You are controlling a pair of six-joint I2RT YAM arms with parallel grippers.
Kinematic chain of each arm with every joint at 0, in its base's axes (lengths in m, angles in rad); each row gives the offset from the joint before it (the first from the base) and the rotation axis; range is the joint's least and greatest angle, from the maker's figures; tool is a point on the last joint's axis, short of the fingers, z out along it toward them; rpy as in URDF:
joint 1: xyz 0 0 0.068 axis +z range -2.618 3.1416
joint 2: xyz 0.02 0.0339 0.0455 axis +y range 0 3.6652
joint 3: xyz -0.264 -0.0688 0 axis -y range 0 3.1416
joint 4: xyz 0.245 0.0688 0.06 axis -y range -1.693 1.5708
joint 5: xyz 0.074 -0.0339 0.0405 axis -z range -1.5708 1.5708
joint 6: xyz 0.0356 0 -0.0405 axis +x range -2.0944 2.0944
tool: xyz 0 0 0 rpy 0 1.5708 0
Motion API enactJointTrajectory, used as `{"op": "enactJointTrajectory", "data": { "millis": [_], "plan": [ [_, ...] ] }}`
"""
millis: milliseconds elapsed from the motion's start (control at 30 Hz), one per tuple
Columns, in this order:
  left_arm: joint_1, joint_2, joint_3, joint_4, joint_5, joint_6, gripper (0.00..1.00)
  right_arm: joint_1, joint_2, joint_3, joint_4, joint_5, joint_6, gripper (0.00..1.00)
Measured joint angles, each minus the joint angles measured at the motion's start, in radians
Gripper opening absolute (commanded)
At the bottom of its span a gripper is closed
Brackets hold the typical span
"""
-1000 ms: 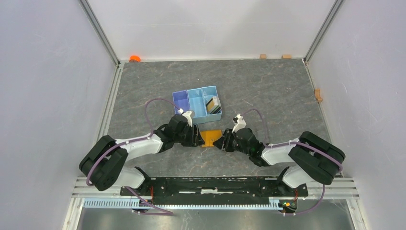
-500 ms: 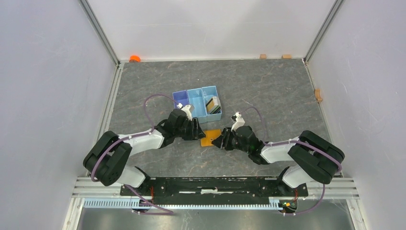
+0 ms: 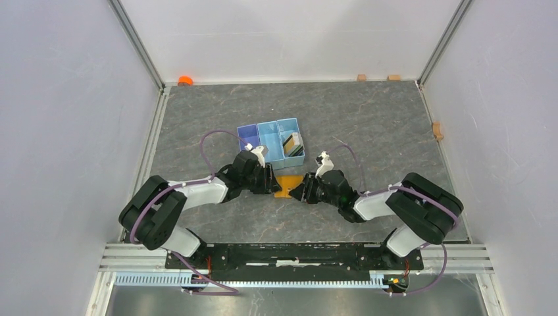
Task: Put the credit cards into the card holder
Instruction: Open the card holder at the center of the board.
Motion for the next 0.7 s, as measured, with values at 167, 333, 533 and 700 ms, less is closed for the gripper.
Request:
{"op": "enactJointTrajectory", "data": {
  "millis": [167,333,533,700],
  "plan": [
    [0.0,0.007,0.0,0.001,-0.014,0.009,0.43,-0.008,0.034,0.003,0.047,-0.011,0.016,0.38],
    [0.004,0.032,0.014,0.012,-0.016,0.025,0.3,-0.011,0.072,0.007,0.093,-0.023,0.039,0.37],
    [0.006,0.062,0.028,0.032,-0.019,0.043,0.2,-0.01,0.093,0.01,0.103,-0.006,0.064,0.36],
    [0.008,0.076,0.033,0.051,-0.022,0.044,0.14,-0.012,0.098,0.011,0.107,0.017,0.076,0.35]
  ]
}}
